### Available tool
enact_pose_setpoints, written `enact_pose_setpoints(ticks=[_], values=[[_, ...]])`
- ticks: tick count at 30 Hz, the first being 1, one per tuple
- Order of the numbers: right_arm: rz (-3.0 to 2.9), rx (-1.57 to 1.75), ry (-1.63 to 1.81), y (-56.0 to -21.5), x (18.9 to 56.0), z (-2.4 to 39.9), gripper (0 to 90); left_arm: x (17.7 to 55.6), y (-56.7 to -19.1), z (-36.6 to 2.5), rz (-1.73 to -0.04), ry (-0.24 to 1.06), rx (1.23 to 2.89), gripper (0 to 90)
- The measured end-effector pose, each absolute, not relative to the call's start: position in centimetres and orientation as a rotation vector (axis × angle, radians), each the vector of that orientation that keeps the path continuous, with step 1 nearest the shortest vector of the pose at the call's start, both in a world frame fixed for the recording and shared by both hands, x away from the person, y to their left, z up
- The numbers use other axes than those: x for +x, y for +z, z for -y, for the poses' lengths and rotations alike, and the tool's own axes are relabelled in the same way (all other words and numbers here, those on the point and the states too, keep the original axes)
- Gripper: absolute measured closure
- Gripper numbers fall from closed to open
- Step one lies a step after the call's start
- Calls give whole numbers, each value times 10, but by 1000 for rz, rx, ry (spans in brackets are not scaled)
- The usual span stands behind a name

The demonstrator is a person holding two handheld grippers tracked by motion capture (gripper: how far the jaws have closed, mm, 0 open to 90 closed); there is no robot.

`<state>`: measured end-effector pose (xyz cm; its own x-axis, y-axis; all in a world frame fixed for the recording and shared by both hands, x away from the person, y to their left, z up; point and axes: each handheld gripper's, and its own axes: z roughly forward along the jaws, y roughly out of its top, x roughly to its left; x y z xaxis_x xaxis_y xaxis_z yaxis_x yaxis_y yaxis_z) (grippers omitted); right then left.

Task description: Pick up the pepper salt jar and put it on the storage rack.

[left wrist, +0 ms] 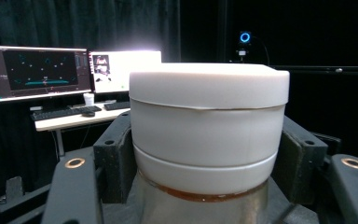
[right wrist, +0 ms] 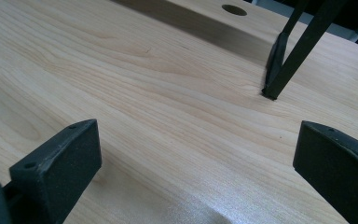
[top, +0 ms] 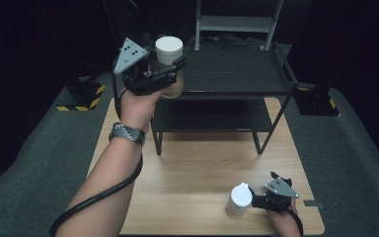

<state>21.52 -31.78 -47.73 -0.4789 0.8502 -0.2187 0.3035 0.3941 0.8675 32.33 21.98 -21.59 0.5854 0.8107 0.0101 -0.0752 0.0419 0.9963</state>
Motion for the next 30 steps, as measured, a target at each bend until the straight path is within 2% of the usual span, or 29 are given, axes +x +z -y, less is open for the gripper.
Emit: enact_pose_setpoints(ticks=[21,30], values=[[-1968,997,1062,-478,215,321,0,365,-215,-184,-726,772,1372,340],[-1966,995,1067,-479,214,322,0,372,-218,-182,-756,777,1376,340]])
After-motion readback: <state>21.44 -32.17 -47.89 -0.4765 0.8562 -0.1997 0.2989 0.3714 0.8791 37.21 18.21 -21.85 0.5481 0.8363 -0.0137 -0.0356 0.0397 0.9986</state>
